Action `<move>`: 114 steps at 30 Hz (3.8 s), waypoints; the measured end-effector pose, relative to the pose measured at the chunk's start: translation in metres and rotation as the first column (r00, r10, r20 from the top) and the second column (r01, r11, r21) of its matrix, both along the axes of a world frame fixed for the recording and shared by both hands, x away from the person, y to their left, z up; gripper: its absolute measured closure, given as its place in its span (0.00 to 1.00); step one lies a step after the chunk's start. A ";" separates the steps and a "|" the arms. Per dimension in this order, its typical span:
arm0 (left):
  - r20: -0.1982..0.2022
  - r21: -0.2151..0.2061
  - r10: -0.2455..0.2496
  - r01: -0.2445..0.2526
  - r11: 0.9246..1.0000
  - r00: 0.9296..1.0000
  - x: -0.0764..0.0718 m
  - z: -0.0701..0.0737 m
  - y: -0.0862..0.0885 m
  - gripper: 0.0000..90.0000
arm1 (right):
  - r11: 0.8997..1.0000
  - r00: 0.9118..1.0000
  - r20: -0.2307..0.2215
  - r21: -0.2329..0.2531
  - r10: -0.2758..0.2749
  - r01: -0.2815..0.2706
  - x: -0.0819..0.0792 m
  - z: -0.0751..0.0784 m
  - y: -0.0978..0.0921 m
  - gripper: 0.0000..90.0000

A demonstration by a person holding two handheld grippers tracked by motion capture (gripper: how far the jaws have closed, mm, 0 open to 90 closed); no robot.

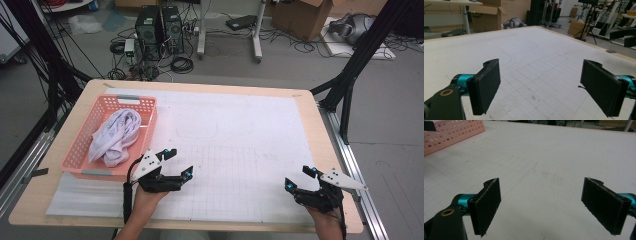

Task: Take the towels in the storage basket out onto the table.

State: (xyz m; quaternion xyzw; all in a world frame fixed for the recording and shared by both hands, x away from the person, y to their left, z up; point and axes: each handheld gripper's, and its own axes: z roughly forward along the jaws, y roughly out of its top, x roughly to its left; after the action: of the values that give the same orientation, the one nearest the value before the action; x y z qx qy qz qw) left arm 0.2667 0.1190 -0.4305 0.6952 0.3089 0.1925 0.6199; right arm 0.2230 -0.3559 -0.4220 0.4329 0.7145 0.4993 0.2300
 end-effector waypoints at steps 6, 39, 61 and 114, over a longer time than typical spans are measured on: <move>0.002 0.003 -0.001 0.001 1.000 1.000 -0.001 0.001 0.000 0.19 | 1.000 1.000 0.000 0.011 -0.003 0.003 -0.001 0.000 0.000 0.16; 0.004 0.023 -0.055 0.055 0.998 0.998 -0.002 0.013 -0.006 0.19 | 1.000 1.000 0.011 0.016 -0.002 0.002 -0.005 0.001 0.000 0.16; 0.015 -0.021 -0.017 0.018 1.000 1.000 0.004 0.051 0.026 0.19 | 1.000 1.000 0.003 0.016 0.005 -0.005 -0.004 0.000 0.002 0.16; -0.235 0.434 0.441 -0.312 0.845 0.866 0.102 0.044 0.160 0.19 | 1.000 1.000 -0.018 0.005 0.001 -0.001 0.001 -0.003 0.006 0.16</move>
State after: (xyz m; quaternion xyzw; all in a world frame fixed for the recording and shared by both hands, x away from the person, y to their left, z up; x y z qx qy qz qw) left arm 0.3683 0.2788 -0.3862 0.7487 0.4955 0.2510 0.3619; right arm 0.2240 -0.3502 -0.4252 0.4374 0.7154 0.4975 0.2222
